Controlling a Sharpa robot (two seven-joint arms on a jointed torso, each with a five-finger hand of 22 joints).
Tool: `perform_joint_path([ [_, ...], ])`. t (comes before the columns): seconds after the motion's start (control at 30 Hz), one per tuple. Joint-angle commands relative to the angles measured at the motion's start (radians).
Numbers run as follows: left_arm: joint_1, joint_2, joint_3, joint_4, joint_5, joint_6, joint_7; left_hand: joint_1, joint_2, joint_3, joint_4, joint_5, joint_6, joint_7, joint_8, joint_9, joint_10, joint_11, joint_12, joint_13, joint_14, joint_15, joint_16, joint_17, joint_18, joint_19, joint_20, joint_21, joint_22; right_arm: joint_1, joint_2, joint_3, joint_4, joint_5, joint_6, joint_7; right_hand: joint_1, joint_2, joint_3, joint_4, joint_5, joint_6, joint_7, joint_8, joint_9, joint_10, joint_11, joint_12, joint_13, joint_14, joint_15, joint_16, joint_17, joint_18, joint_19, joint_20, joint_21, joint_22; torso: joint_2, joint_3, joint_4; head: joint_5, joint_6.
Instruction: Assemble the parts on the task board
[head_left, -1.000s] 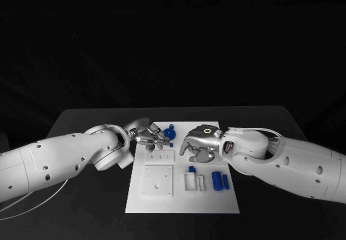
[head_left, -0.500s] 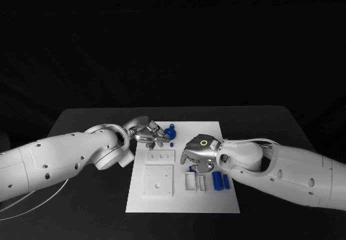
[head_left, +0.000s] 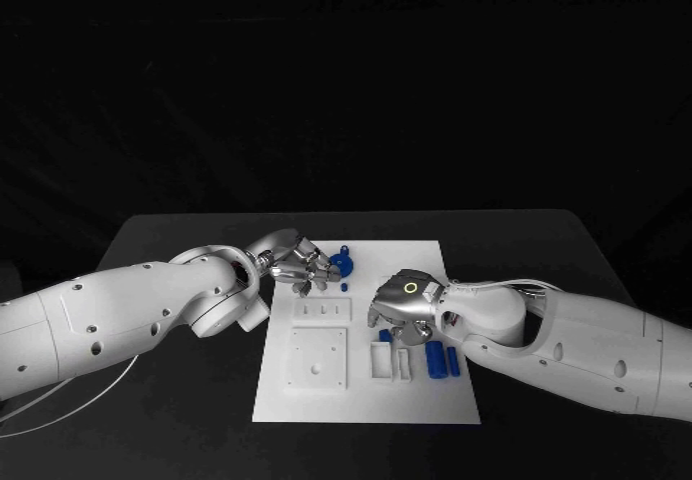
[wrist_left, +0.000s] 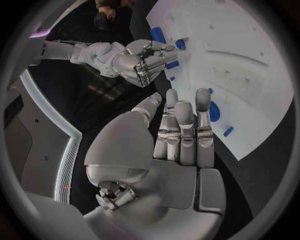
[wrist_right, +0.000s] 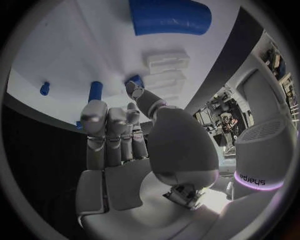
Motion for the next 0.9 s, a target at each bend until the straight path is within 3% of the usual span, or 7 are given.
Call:
perform_joint_path([
  [0.03,0.000,0.000,0.001,0.001,0.013,-0.004,0.014,0.010,0.000,-0.008,0.001,-0.005,0.008,0.000,0.005,0.000,-0.009,-0.002,0.003,-0.001,-0.001,0.004,-0.004,0.000,0.013,0.007,0.002,-0.006,0.007,-0.001,-0.002,-0.001,-0.001,-0.052,0.018,-0.019,-0.001,-0.009,0.009,0.000,-0.006,0.006,-0.002,-0.002,-0.001,0.000,-0.009,-0.003,-0.002,0.005,0.000,-0.004,0.002,-0.016,0.002,-0.006,0.004,0.096,0.000,0.0009,-0.0008,-0.002,0.000],
  [0.37,0.000,0.001,0.000,0.000,0.014,0.000,0.013,0.010,0.001,-0.010,0.002,-0.006,0.008,0.000,0.005,0.000,-0.010,-0.001,0.004,-0.001,-0.001,0.004,-0.004,0.000,0.012,0.009,0.002,-0.009,0.009,-0.006,0.002,-0.001,-0.006,-0.057,0.028,-0.011,-0.004,-0.008,0.017,0.001,-0.015,0.011,-0.003,-0.002,-0.001,-0.001,-0.009,-0.003,-0.006,0.005,0.001,-0.002,0.004,-0.017,0.001,-0.006,0.008,0.097,0.000,0.0009,-0.0006,-0.001,-0.001],
  [0.63,0.000,0.003,0.000,0.000,0.014,0.002,0.012,0.011,0.002,-0.012,0.003,-0.009,0.008,0.000,0.005,0.001,-0.011,-0.001,0.005,-0.001,-0.001,0.005,-0.004,0.001,0.012,0.011,0.002,-0.013,0.011,-0.022,0.017,-0.001,-0.019,-0.050,0.025,-0.002,-0.004,-0.007,0.007,0.001,-0.025,0.009,-0.004,-0.002,-0.001,-0.004,-0.009,-0.002,-0.008,0.004,0.000,-0.003,0.004,-0.018,0.000,-0.007,0.006,0.096,0.001,0.0013,0.0017,0.000,-0.004],
  [0.73,0.000,0.003,0.000,-0.001,0.014,0.004,0.012,0.011,0.002,-0.012,0.003,-0.009,0.008,0.000,0.005,0.001,-0.011,-0.001,0.005,-0.001,-0.001,0.005,-0.004,0.001,0.012,0.011,0.002,-0.013,0.011,-0.030,0.024,-0.001,-0.028,-0.047,0.024,0.002,-0.004,-0.006,-0.001,0.001,-0.026,0.006,-0.004,-0.002,-0.001,-0.003,-0.009,0.000,-0.007,0.004,0.000,-0.003,0.004,-0.018,0.000,-0.007,0.004,0.096,0.000,-0.0003,0.0009,0.001,-0.006],
  [0.9,0.000,0.003,0.000,-0.001,0.015,0.008,0.010,0.010,0.003,-0.014,0.004,-0.010,0.006,0.000,0.005,0.001,-0.013,-0.001,0.005,-0.001,0.000,0.005,-0.004,0.001,0.012,0.013,0.002,-0.016,0.012,-0.038,0.030,-0.002,-0.039,-0.043,0.025,0.008,-0.003,-0.003,-0.011,0.001,-0.027,0.006,-0.004,-0.001,-0.001,-0.004,-0.010,0.000,-0.007,0.004,0.000,-0.003,0.005,-0.019,0.000,-0.008,0.002,0.095,0.000,0.0000,-0.0001,0.003,-0.007],
])
